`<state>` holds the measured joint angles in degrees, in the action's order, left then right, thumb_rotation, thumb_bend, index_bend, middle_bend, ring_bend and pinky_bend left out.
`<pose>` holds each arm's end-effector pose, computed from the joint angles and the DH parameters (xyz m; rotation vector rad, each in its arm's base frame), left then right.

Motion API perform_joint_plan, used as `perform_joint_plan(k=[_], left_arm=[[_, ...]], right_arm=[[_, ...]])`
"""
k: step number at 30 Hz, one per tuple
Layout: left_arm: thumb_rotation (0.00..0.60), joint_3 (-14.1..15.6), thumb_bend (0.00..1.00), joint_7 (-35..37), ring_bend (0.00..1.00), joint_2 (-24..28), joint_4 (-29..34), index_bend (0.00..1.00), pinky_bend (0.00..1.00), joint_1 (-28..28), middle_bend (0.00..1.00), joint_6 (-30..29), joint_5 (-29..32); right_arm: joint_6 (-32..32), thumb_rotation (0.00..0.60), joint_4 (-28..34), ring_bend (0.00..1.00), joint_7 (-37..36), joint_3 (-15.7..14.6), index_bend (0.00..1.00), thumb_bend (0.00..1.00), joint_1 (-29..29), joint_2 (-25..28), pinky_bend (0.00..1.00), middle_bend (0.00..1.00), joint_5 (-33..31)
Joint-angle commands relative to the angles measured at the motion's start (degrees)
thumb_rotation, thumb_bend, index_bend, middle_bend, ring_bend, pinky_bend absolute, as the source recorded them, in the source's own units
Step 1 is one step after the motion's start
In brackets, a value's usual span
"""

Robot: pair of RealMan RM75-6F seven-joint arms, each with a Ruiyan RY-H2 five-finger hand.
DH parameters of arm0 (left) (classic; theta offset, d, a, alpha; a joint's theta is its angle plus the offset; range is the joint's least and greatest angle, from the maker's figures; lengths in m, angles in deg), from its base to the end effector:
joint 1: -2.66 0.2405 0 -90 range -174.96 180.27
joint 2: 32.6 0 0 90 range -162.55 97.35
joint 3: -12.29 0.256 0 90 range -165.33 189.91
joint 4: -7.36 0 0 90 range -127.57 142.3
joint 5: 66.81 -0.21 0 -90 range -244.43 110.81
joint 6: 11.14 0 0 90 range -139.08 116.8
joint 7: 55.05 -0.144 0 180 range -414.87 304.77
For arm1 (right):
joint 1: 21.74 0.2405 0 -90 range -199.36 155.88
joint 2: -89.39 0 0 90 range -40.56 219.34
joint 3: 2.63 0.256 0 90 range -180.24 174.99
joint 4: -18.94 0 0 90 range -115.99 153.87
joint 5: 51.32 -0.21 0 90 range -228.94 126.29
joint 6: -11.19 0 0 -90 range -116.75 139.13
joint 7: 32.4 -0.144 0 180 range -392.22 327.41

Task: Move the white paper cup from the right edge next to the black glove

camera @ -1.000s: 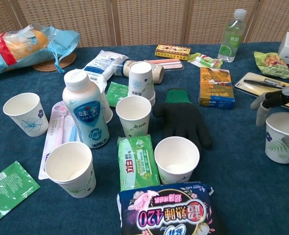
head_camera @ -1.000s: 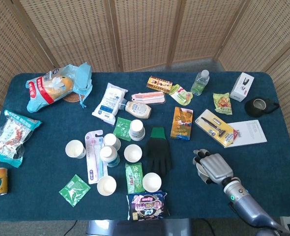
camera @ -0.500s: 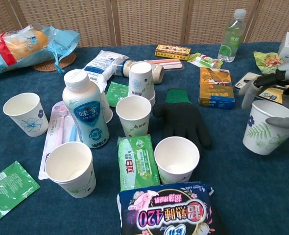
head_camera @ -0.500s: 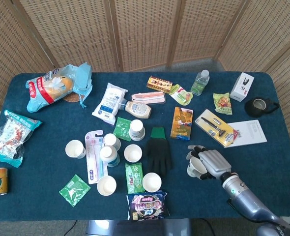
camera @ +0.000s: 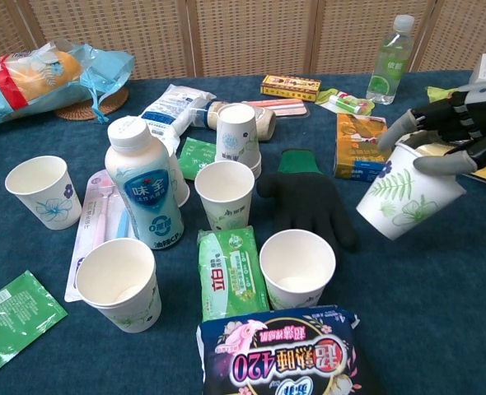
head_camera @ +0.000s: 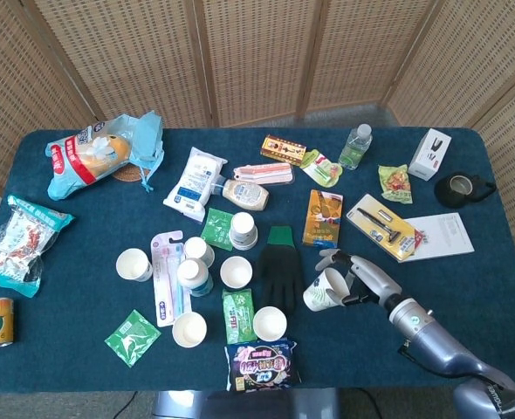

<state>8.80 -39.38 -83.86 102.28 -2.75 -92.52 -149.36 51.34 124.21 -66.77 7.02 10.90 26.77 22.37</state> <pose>-0.3221 0.1863 0.2256 -1.3071 -1.0201 -0.9359 -0.1860 -0.2863 0.0680 1.5894 -1.9248 1.0903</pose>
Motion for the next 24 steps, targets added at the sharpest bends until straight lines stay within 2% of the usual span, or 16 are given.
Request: perform_joint_plan(k=[1,8,18,20,21,23,24], left_arm=[[0.6,0.0,0.42,-0.15,0.06,0.08,0.17,0.0,0.02,-0.02,0.06,-0.02,-0.07],[0.6,-0.07,0.42,-0.8,0.06,0.5,1.0,0.0,0.02,-0.07,0.06,-0.2,-0.27],[0.6,0.03,0.42,-1.57,0.06,0.73,1.9,0.0,0.02,0.01,0.06,-0.51,-0.57],[0.6,0.04,0.42,-1.56,0.06,0.83,2.02,0.0,0.02,0.13,0.06,-0.74,-0.61],[0.6,0.05,0.42,-1.57,0.06,0.86,2.06,0.0,0.02,0.19,0.06,-0.85,-0.67],[0.6,0.11,0.42,-1.59,0.06,0.91,2.12,0.0,0.02,0.28,0.06,-1.03,-0.83],[0.6,0.12,0.42,-1.56,0.06,0.93,2.15,0.0,0.02,0.31,0.06,-1.11,-0.89]], right_arm=[[-1.18,0.6,-4.97,0.14,-10.66,0.2,0.3,0.44,-0.89,-2.02,0.51,0.16,5.73],[1.61,0.6,-11.22,0.13,-20.8,-2.21,0.29,0.44,-1.3,-3.58,0.44,0.16,12.42],[4.12,0.6,-18.31,0.08,-27.98,-5.74,0.28,0.43,-0.57,-5.64,0.35,0.15,16.13],[4.28,0.6,-19.6,0.04,-29.1,-6.71,0.26,0.42,-0.27,-5.83,0.28,0.12,16.98],[4.44,0.6,-20.07,0.02,-29.51,-7.14,0.23,0.42,-0.16,-5.84,0.21,0.1,17.41],[5.29,0.6,-20.86,0.0,-30.15,-7.93,0.13,0.42,-0.15,-5.82,0.04,0.03,18.1],[5.86,0.6,-21.13,0.0,-30.09,-8.27,0.09,0.42,-0.18,-5.71,0.02,0.01,18.56]])
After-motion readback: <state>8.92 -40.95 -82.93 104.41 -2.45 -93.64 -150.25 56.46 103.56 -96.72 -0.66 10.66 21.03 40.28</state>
